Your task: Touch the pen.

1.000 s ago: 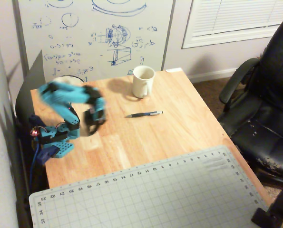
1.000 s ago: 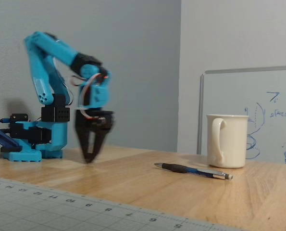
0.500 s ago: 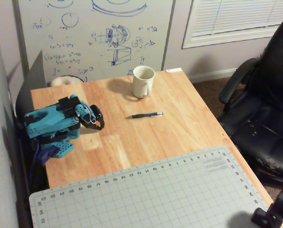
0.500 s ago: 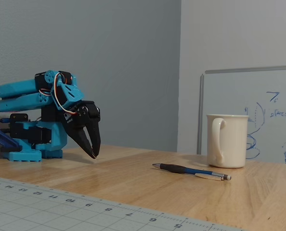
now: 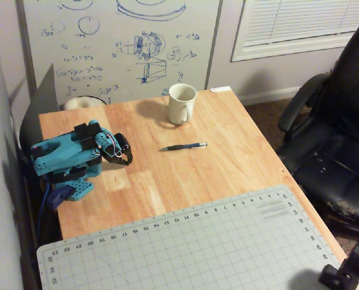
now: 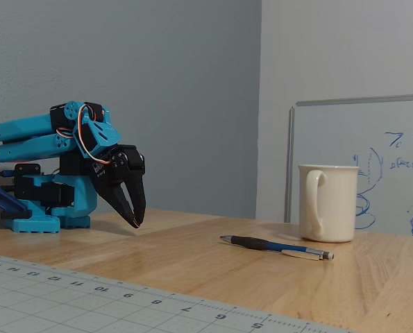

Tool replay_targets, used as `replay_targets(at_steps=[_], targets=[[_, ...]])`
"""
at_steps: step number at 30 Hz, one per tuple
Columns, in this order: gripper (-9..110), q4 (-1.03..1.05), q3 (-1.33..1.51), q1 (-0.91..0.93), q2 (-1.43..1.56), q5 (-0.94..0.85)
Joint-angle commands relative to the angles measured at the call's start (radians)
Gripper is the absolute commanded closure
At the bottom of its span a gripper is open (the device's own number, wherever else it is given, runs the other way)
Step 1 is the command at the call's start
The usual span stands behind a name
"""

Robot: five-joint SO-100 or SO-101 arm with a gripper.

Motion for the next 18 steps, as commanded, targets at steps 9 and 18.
replay_targets(at_steps=[9,18], targets=[[101,-0.009,-0.015,-0.014,0.005,0.008],[101,-0.084,-0.104,-0.02,-0.014,0.009]])
